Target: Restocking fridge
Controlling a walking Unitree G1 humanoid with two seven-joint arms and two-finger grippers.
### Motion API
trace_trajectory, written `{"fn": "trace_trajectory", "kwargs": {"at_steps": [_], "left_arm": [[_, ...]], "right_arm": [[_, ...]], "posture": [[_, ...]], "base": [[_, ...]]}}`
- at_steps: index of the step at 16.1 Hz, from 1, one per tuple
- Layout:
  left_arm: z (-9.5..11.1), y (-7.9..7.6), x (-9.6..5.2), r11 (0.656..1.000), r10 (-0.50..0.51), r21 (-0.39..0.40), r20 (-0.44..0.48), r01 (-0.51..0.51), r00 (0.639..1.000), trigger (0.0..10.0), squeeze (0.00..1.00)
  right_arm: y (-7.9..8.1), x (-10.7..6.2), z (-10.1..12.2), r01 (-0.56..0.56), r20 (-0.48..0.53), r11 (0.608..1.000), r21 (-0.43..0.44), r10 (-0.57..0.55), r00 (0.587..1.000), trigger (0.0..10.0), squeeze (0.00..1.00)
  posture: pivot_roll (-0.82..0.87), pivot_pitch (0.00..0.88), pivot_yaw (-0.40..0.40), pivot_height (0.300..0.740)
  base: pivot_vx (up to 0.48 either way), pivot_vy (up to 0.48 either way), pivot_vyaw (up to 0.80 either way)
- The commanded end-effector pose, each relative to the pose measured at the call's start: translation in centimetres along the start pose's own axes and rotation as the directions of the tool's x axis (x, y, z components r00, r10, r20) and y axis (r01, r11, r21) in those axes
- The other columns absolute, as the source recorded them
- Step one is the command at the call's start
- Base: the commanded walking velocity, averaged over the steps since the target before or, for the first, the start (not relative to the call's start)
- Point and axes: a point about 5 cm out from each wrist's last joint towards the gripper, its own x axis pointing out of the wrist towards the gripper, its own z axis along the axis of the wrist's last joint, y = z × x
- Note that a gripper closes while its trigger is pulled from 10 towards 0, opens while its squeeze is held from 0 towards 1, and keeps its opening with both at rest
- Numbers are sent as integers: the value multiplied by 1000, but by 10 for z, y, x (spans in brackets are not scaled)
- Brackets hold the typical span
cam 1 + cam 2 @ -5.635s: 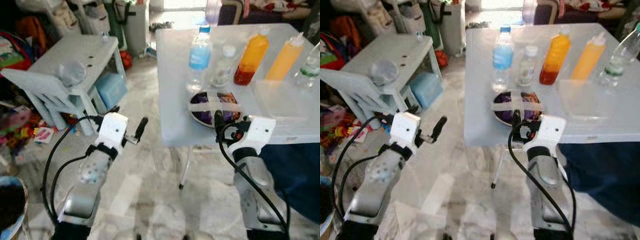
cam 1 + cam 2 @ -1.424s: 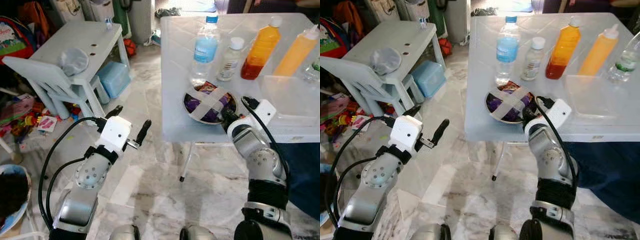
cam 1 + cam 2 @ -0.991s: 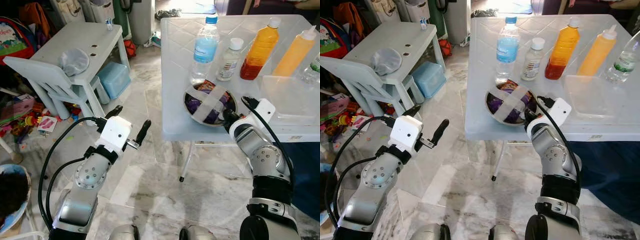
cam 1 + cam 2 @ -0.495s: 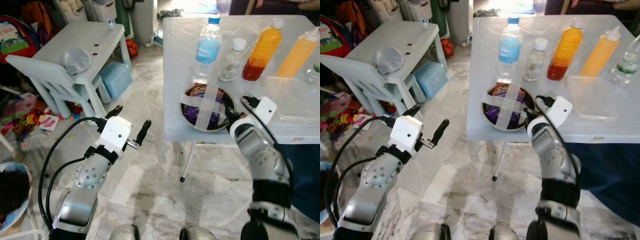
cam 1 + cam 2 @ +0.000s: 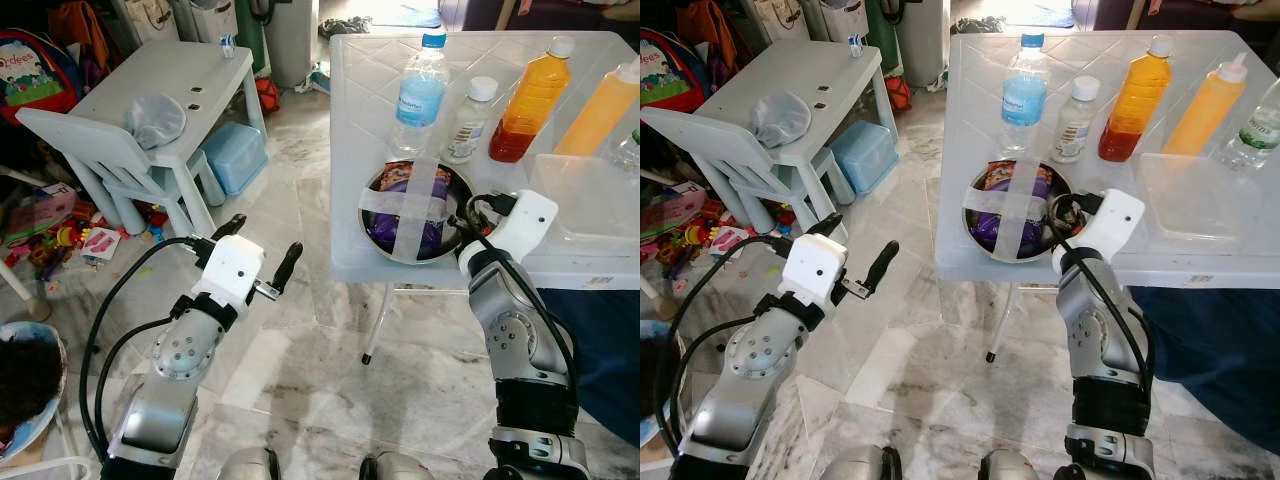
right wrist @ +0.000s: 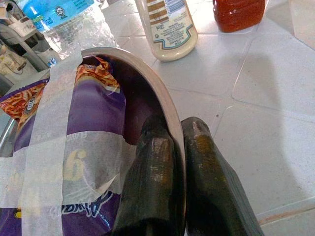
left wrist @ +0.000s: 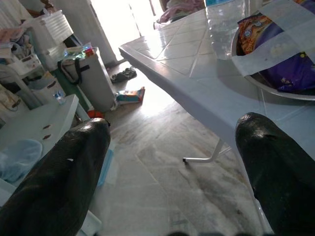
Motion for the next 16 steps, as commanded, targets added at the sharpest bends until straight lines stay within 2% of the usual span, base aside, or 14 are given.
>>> {"fn": "trace_trajectory", "kwargs": {"at_steps": [1,16], "left_arm": [[-1,2,0,1000,6,5,-3,-6,1000,10000,0],[-1,2,0,1000,6,5,-3,-6,1000,10000,0]], "right_arm": [[-2,-1,-1,8,-3,1000,-26,-8,1000,10000,0],[-2,-1,-1,8,-3,1000,-26,-8,1000,10000,0]], "posture": [[7,77,35,740],[7,77,35,740]], "base": [[0,0,0],[0,0,0]]}}
